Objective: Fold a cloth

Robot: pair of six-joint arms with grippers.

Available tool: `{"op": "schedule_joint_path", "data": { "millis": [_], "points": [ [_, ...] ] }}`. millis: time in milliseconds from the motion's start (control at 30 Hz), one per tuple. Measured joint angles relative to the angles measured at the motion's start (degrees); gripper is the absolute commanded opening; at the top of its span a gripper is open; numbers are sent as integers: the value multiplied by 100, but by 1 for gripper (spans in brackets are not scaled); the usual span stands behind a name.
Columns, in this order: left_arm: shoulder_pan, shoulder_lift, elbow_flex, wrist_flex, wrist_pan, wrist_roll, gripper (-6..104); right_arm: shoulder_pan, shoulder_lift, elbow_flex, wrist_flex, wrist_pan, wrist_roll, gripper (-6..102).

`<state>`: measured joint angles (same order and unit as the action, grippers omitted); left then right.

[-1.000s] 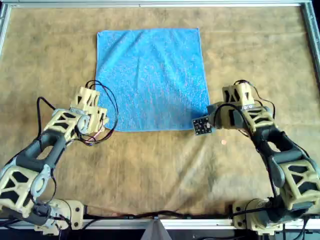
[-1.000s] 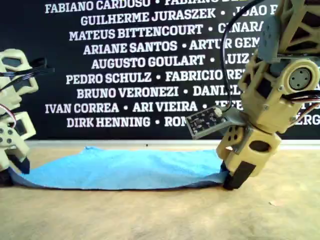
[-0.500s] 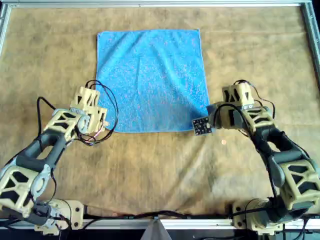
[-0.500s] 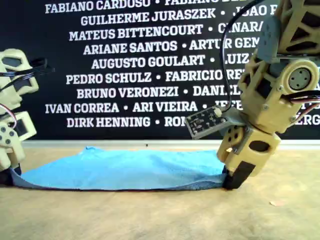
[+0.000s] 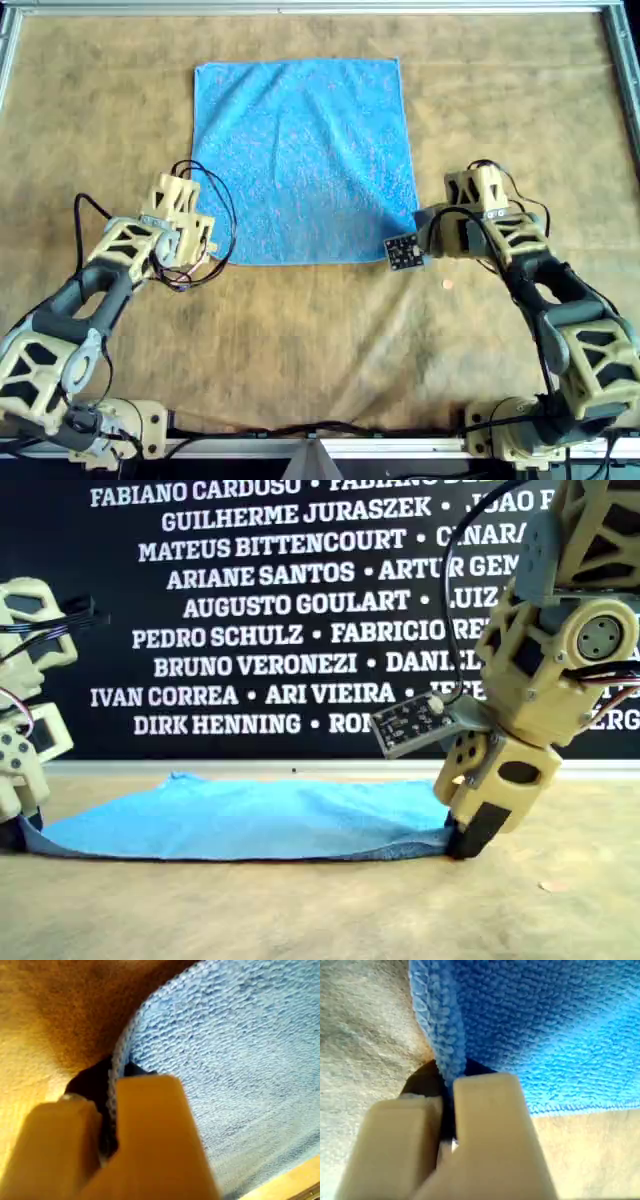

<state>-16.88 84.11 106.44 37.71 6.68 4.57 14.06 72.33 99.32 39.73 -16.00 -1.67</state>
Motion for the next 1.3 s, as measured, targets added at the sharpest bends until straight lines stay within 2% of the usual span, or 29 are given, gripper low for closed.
{"op": "schedule_joint_path", "data": {
  "millis": [200,467,767,933,1300],
  "points": [
    [0,466,53,0,0,-53,-1,9,650,747,-9,0,0,-2],
    [-9,1828,1143,0,35,-62,-1,97,2672,2153,-9,0,0,-2],
    [-9,2057,1661,0,79,-62,-1,79,2874,2232,-97,44,0,-2],
    [-9,2048,1661,-229,26,-62,-1,62,2707,2215,-879,53,-35,-2],
    [-9,308,677,-1881,-70,-18,-1,44,1143,2215,-3929,70,-35,-2]
  ]
}}
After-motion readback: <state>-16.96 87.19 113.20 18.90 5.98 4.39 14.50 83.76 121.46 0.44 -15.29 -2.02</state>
